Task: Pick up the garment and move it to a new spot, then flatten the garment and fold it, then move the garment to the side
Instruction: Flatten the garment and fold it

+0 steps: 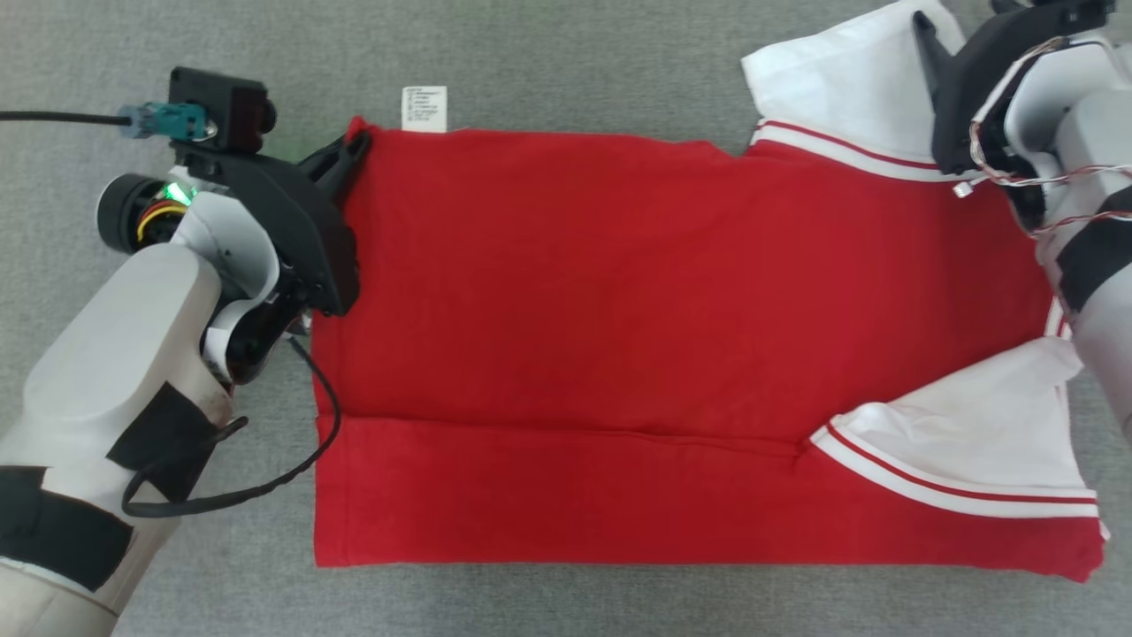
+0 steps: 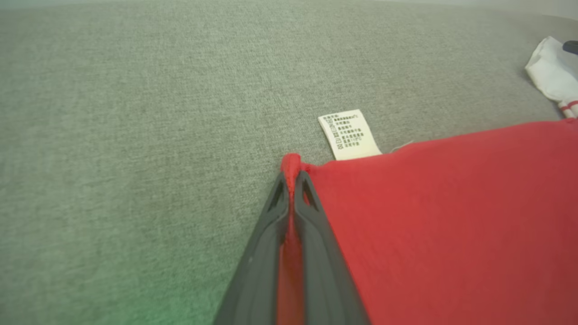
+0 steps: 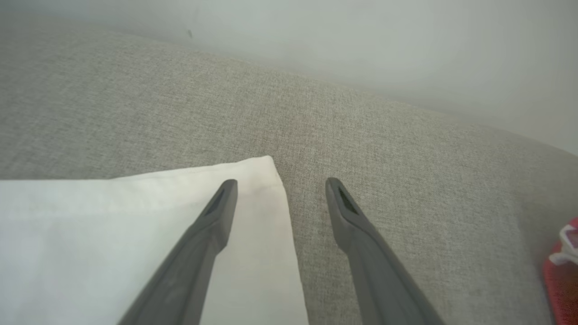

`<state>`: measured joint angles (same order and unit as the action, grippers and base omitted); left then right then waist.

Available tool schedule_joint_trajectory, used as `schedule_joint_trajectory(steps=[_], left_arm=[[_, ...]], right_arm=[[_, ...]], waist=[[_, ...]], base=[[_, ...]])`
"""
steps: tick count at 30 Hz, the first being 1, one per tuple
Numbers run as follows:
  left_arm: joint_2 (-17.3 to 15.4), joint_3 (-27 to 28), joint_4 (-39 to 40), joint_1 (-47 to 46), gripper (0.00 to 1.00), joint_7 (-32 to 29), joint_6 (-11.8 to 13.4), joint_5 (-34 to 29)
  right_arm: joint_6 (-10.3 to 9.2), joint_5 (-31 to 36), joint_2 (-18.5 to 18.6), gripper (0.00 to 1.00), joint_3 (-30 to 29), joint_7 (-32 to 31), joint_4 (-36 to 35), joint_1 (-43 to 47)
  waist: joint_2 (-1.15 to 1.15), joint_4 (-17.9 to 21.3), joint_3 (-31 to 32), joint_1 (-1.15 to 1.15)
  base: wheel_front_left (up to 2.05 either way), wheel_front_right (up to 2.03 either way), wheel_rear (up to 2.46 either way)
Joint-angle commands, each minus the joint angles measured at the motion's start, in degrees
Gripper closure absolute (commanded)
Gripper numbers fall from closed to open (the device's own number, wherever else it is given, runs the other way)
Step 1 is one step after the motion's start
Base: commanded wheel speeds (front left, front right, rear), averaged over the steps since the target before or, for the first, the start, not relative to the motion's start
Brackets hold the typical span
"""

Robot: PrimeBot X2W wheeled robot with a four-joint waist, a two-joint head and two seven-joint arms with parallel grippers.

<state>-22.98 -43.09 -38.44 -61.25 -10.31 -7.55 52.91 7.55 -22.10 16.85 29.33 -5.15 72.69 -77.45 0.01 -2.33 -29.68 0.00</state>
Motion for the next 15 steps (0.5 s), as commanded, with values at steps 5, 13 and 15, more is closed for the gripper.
schedule_joint_trajectory(steps=[5, 13, 15], left_arm=[[0.17, -1.53, 2.35, -1.42, 1.0, 2.28, 0.15, -0.81], [0.02, -2.47, 4.51, -1.35, 1.0, 3.49, 0.3, -1.71], [-0.2, -2.34, 4.74, -0.99, 1.0, 3.81, 0.38, -1.64]], right_arm=[[-0.17, -0.01, 1.95, 0.0, -0.91, -2.35, 0.82, -1.46], [-0.17, 0.1, 2.17, 1.0, -2.12, -7.18, 1.43, -1.61], [-0.17, 0.19, 2.16, 1.0, -2.72, -6.54, 1.48, -1.93]], waist=[[-0.01, -2.6, -2.01, 0.0], [-0.01, -3.0, -2.66, 0.0], [-0.01, -2.51, -2.34, 0.0]], base=[[0.0, 0.0, 0.0], [0.0, 0.0, 0.0], [0.0, 0.0, 0.0]])
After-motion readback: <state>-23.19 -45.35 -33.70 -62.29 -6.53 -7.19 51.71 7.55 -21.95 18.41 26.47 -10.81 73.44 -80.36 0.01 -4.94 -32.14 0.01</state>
